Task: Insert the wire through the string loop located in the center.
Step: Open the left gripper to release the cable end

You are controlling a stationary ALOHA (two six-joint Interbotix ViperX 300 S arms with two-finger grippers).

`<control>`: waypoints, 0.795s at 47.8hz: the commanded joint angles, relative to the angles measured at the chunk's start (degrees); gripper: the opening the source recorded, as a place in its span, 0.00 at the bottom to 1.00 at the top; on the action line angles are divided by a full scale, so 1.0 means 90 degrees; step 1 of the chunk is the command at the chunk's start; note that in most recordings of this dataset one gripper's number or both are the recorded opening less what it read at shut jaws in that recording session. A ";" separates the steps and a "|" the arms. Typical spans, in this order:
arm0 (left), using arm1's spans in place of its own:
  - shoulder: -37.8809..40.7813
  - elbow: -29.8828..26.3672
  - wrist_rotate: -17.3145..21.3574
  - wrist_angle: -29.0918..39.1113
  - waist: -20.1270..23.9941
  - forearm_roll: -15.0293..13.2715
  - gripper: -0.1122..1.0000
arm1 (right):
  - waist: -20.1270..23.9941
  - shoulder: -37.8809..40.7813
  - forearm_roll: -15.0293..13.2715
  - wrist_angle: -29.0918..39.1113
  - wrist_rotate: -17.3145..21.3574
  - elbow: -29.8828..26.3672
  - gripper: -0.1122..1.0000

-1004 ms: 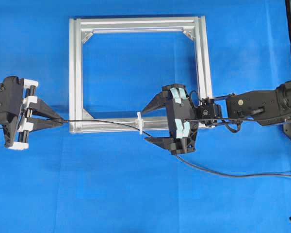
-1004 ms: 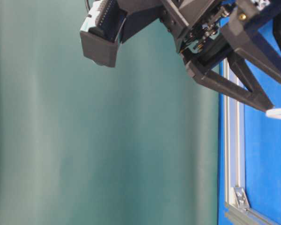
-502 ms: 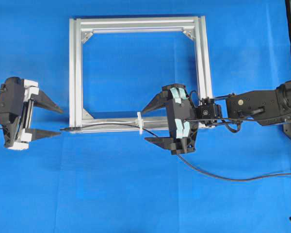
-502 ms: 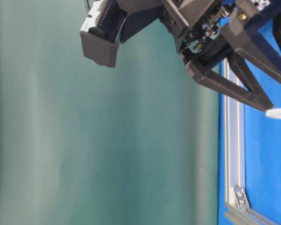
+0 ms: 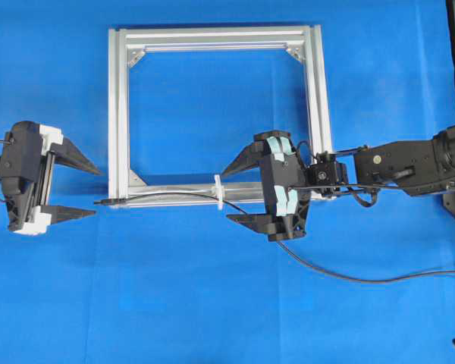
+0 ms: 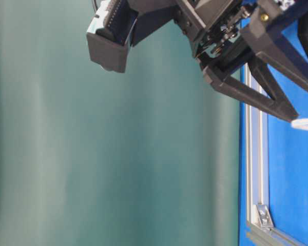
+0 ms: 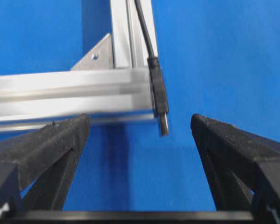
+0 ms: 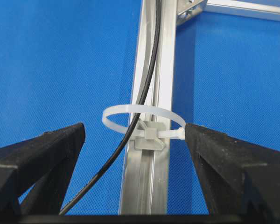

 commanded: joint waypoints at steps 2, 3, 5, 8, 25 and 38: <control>-0.0088 -0.0205 0.0029 0.0020 0.0020 0.0000 0.90 | -0.0010 -0.0342 0.0000 0.0088 0.0000 -0.0039 0.97; -0.0117 -0.0234 0.0039 0.0049 0.0020 0.0000 0.90 | -0.0010 -0.0410 0.0000 0.0146 0.0000 -0.0039 0.97; -0.0166 -0.0283 0.0068 0.0127 0.0010 0.0000 0.90 | -0.0010 -0.0508 -0.0010 0.0244 0.0000 -0.0039 0.97; -0.0264 -0.0371 0.0068 0.0303 0.0039 0.0000 0.90 | -0.0010 -0.0654 -0.0010 0.0400 0.0000 -0.0039 0.97; -0.0967 -0.0527 0.0068 0.0830 0.0176 0.0010 0.90 | -0.0010 -0.1309 -0.0020 0.0938 0.0000 -0.0039 0.97; -0.1357 -0.0537 0.0078 0.1006 0.0195 0.0010 0.90 | -0.0010 -0.1514 -0.0029 0.1064 0.0000 -0.0049 0.97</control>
